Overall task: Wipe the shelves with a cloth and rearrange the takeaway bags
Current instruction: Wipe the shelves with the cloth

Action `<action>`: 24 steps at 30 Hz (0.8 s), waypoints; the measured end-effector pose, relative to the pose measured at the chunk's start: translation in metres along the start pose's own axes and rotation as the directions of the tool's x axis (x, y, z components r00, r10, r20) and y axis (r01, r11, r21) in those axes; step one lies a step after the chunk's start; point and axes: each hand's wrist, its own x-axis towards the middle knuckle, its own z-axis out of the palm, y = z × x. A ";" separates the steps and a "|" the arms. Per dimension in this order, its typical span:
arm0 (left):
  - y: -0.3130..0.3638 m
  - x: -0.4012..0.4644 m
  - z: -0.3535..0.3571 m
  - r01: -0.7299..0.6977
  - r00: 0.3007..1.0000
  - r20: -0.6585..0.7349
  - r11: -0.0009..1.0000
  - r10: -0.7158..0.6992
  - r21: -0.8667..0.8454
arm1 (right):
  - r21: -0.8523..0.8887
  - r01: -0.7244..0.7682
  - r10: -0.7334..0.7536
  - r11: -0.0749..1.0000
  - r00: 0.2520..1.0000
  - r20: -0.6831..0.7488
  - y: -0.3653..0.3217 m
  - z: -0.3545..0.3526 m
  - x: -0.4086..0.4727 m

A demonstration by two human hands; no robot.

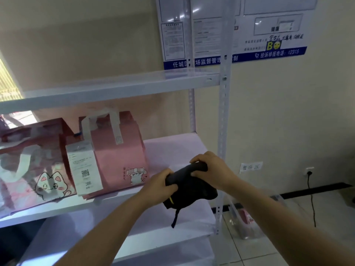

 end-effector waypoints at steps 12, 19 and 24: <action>-0.045 0.129 0.013 -0.103 0.992 -0.051 0.980 0.113 0.173 | -0.329 -0.078 0.108 0.941 0.991 0.075 0.061 0.040 0.096; -0.067 0.163 0.035 -0.183 0.983 0.050 0.891 0.178 0.416 | -0.614 0.100 0.040 0.783 0.977 0.210 0.090 0.076 0.101; -0.073 0.166 0.036 -0.217 0.976 0.165 0.736 0.144 0.641 | -0.458 -0.039 0.198 0.888 0.932 0.304 0.102 0.095 0.091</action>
